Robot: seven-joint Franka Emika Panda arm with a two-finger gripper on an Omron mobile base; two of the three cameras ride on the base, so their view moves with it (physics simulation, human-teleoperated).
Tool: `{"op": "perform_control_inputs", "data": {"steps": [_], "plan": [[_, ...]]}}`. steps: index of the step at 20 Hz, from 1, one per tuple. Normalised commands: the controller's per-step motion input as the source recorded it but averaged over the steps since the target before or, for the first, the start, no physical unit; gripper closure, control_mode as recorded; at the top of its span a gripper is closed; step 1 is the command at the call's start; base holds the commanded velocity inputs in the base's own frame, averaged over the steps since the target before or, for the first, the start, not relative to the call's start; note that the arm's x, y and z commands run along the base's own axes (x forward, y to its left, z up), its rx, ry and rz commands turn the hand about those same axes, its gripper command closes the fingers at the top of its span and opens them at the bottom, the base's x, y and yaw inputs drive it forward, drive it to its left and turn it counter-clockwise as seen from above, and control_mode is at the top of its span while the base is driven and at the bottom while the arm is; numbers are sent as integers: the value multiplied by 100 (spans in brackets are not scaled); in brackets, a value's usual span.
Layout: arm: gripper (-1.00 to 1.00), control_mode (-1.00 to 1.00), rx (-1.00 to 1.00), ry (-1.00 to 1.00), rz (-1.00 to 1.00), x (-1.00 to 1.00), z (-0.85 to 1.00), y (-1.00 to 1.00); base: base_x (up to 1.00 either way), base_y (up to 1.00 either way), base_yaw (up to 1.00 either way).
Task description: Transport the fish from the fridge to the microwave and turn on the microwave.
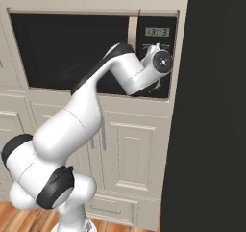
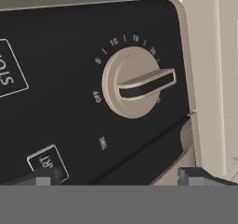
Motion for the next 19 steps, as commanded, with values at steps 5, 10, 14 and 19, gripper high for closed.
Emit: {"op": "perform_control_inputs", "data": {"steps": [5,10,14,19], "plan": [[-100,-100,3,0,0,18,0,-6,0,0,0],[-100,-100,4,0,0,19,0,-3,0,0,0],[-100,-100,6,0,0,17,-4,0,0,0,0],[-100,-100,5,0,0,3,-12,0,0,0,0]]}}
